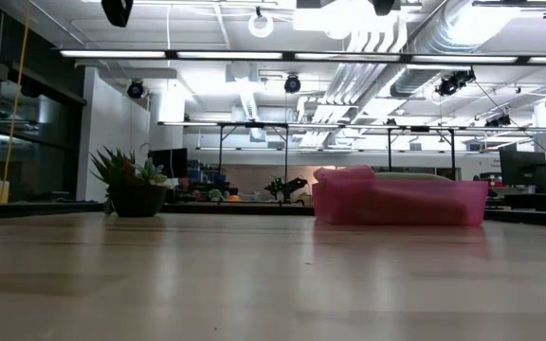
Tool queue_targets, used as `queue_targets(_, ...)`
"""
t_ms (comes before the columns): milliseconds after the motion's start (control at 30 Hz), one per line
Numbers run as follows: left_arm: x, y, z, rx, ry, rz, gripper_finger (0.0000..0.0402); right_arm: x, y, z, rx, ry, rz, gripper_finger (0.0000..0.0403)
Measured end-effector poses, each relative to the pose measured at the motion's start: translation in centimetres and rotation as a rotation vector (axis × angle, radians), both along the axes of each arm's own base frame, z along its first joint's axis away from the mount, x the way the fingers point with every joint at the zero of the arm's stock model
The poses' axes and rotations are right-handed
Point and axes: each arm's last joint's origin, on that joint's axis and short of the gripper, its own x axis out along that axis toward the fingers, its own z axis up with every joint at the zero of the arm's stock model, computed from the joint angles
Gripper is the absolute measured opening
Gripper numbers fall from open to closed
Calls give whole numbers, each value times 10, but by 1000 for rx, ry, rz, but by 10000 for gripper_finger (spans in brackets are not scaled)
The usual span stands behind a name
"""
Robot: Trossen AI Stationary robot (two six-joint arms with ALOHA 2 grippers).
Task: Fold microfiber towels
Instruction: Return to Home Position
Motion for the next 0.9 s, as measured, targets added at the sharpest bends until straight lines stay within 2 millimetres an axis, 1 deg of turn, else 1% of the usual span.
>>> queue_targets(133,0,-1,-1,-12,3,-7,0,0,0,-1,37,9,-2,0)
queue_targets(200,1,-3,-9,-12,16,-19,0,0,0,-3,67,35,-5,0)
queue_targets(300,4,-7,-32,-44,12,-41,0,-1,0,-6,113,72,-11,0)
queue_targets(433,2,-11,-64,-69,-92,-72,0,-1,0,-8,147,93,-16,0)
queue_targets(533,-5,-11,-87,-84,-126,-74,0,-1,0,-8,148,92,-13,0)
queue_targets(600,-12,-10,-97,-88,-132,-68,0,-1,0,-8,161,96,-15,0)
queue_targets(700,-23,-8,-105,-90,-172,-78,0,-2,0,-13,179,143,-22,0)
queue_targets(900,-42,-3,-125,-88,-219,-62,0,-3,0,-19,288,220,-49,0)
